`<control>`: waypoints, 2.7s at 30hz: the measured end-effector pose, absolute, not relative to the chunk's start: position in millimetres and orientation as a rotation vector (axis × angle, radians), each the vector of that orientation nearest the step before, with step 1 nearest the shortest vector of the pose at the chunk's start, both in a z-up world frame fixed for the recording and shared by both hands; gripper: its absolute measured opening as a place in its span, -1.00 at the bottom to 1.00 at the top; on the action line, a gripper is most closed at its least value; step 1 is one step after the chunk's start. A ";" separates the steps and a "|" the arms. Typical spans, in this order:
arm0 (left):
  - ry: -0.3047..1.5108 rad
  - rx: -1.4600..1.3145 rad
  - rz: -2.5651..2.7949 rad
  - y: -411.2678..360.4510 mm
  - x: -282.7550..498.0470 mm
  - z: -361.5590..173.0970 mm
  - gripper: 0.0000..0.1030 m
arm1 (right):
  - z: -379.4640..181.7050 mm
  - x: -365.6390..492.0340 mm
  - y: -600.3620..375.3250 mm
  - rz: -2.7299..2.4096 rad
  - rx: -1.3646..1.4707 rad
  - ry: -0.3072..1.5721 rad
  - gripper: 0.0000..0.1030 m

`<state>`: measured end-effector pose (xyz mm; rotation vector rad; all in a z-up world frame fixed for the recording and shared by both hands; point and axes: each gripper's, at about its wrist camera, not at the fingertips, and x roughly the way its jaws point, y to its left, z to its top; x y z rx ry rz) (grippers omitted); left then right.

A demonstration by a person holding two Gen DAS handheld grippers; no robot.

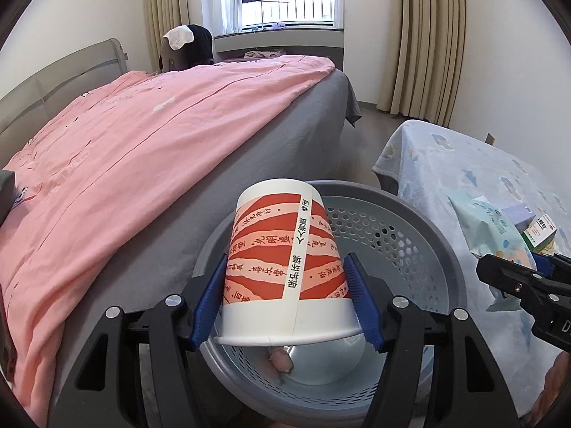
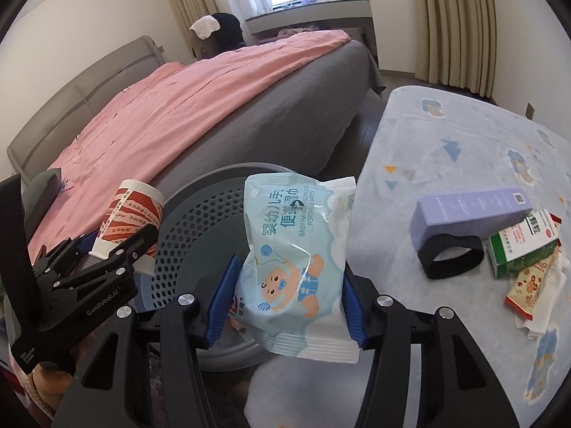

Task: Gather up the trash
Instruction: 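Drop the cup from the left tool into the basket while the right tool drops the wipes packet, then grasp the white tissue with the right tool while the left tool moves toward the snack wrapper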

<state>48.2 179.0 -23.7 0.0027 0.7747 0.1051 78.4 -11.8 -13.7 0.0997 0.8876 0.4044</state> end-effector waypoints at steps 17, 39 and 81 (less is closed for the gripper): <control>0.813 -0.051 0.151 197.3 51.6 -36.8 0.25 | -21.9 97.1 17.8 0.473 0.054 0.882 0.52; 0.812 -0.107 0.174 205.8 37.2 -34.8 0.34 | -20.1 85.0 10.4 0.424 0.054 0.874 0.58; 0.782 0.001 -0.082 27.9 -23.9 -17.0 0.53 | -29.3 -23.2 -252.0 -0.152 0.162 0.766 0.87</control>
